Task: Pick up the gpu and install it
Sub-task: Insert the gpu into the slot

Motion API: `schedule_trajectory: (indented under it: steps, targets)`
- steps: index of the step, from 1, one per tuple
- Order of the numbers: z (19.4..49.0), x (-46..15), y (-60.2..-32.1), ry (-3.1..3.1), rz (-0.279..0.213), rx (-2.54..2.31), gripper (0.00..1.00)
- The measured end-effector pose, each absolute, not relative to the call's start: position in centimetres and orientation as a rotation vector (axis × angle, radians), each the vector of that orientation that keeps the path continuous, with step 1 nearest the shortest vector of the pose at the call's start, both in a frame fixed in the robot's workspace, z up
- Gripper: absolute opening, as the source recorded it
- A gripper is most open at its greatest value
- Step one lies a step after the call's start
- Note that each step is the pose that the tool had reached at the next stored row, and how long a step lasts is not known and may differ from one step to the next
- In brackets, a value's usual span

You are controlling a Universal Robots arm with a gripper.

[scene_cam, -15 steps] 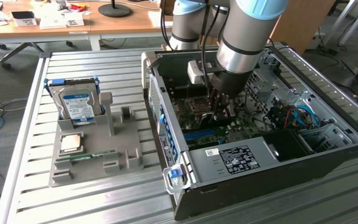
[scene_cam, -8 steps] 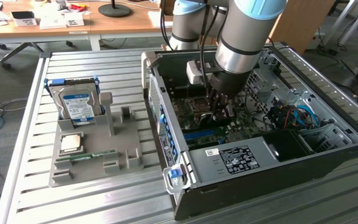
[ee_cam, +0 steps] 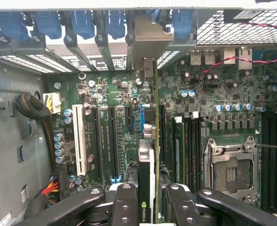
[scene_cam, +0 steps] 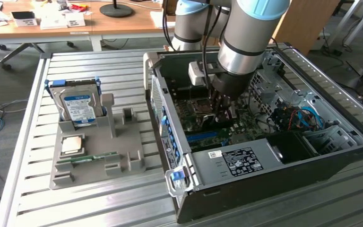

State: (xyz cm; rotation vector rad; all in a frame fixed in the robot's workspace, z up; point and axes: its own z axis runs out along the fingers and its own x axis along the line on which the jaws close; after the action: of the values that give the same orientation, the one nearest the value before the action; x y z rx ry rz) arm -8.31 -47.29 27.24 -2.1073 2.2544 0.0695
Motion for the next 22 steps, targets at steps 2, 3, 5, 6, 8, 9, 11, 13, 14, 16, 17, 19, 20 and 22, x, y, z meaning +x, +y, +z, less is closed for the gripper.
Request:
schedule_trajectory:
  steps: [2, 3, 5, 6, 8, 9, 11, 13, 14, 16, 17, 19, 20, 22]
  targets:
    - [27.24, -8.36, -47.29, 2.254, 0.070, -2.107, 0.27]
    - [27.24, -8.36, -47.29, 2.254, 0.070, -2.107, 0.27]
    - [27.24, -8.36, -47.29, 2.254, 0.070, -2.107, 0.27]
    - [27.24, -8.36, -47.29, 2.254, 0.070, -2.107, 0.27]
    - [27.24, -8.37, -47.29, 2.254, 0.070, -2.107, 0.27]
    - [27.24, -8.37, -47.29, 2.254, 0.070, -2.107, 0.27]
    - [27.24, -8.37, -47.29, 2.254, 0.070, -2.107, 0.27]
    - [27.24, -8.37, -47.29, 2.254, 0.070, -2.107, 0.27]
    - [27.24, -8.37, -47.29, 2.255, 0.070, -2.108, 0.27]
    - [27.23, -8.35, -47.30, 2.257, 0.071, -2.110, 0.27]
    - [27.24, -8.31, -47.30, 2.259, 0.072, -2.112, 0.27]
    - [27.24, -8.25, -47.29, 2.264, 0.075, -2.116, 0.27]
    - [27.22, -8.21, -47.29, 2.265, 0.076, -2.117, 0.27]
    - [27.17, -8.17, -47.29, 2.266, 0.077, -2.117, 0.27]
